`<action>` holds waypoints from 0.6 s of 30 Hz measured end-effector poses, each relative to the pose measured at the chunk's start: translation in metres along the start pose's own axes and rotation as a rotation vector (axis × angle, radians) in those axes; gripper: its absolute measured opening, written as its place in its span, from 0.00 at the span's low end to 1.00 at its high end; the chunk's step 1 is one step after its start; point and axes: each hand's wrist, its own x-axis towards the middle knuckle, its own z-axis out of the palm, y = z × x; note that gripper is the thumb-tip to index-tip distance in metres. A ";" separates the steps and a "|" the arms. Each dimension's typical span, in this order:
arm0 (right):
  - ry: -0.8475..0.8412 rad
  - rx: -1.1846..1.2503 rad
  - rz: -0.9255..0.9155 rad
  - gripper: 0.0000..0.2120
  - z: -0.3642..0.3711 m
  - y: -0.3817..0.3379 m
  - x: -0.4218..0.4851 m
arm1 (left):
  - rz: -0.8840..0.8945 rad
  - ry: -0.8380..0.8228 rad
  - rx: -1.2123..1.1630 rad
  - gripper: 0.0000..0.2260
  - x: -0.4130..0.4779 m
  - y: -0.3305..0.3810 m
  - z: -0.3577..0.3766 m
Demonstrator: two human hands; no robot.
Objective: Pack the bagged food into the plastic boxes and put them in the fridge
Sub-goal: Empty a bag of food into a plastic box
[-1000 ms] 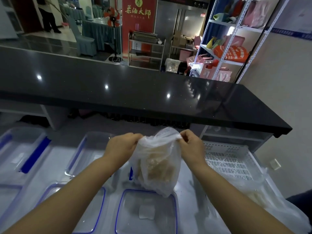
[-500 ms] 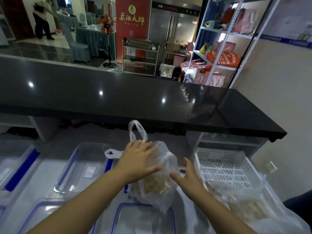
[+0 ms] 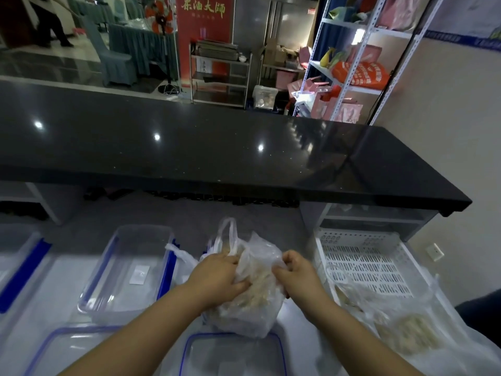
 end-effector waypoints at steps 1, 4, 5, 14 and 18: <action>-0.011 0.011 -0.010 0.04 0.001 -0.004 0.002 | 0.003 0.016 -0.029 0.16 -0.004 0.001 -0.003; -0.035 0.081 -0.027 0.06 0.000 -0.018 0.005 | -0.113 0.000 -0.211 0.10 -0.005 -0.006 -0.014; -0.030 0.105 -0.034 0.07 -0.001 -0.024 0.006 | -0.145 0.015 -0.282 0.08 -0.003 -0.011 -0.016; -0.026 0.263 -0.141 0.03 -0.020 -0.075 0.010 | -0.089 0.249 -0.683 0.23 0.010 -0.016 -0.036; 0.009 0.190 -0.157 0.03 -0.017 -0.075 0.015 | -0.130 0.149 -0.665 0.16 0.012 -0.013 -0.025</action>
